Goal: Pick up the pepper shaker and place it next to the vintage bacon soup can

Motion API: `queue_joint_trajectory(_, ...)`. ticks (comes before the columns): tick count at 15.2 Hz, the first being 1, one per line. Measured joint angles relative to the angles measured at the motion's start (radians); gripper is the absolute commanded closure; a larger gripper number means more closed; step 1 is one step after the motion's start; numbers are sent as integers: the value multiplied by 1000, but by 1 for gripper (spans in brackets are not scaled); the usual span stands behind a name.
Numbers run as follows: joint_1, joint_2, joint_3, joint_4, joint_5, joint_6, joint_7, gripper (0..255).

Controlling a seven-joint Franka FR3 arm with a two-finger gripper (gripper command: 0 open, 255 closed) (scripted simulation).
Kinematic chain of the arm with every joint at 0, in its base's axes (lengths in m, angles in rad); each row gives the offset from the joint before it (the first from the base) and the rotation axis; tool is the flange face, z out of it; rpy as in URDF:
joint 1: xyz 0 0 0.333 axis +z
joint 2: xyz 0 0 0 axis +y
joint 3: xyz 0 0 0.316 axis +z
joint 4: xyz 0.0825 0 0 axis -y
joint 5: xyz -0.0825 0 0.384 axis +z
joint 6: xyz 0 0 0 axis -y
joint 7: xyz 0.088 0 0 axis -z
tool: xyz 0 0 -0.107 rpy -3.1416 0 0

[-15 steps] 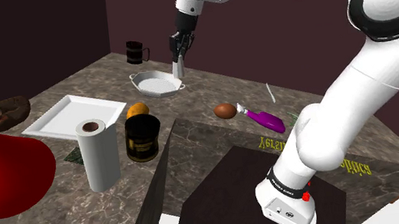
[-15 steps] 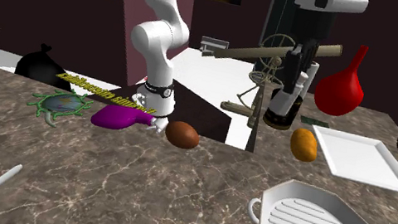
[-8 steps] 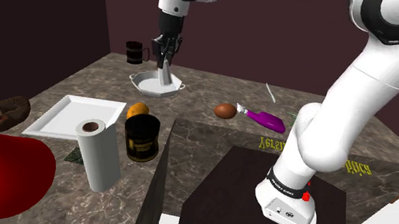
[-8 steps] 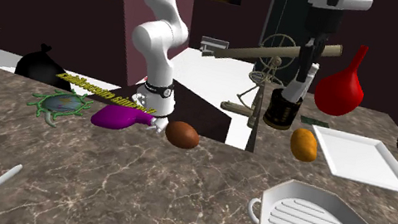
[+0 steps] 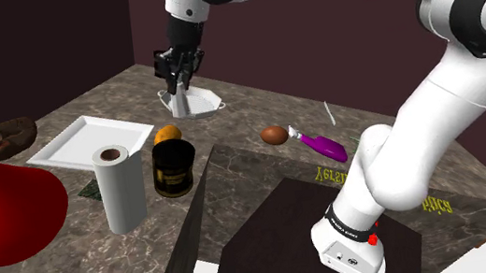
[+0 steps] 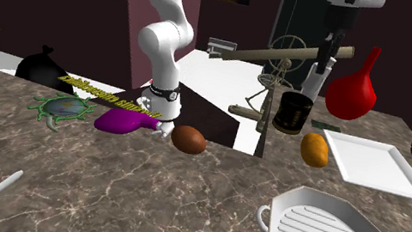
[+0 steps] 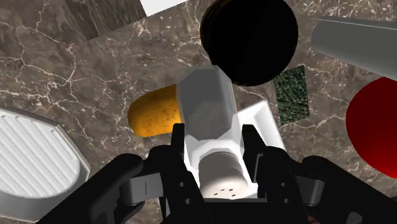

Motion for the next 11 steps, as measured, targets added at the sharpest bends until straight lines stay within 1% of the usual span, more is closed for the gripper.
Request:
queue_joint_trajectory(2,21,25,30,16,-2,10,51,255)
queue_joint_trajectory(11,116,143,144,161,-30,-16,269,255)
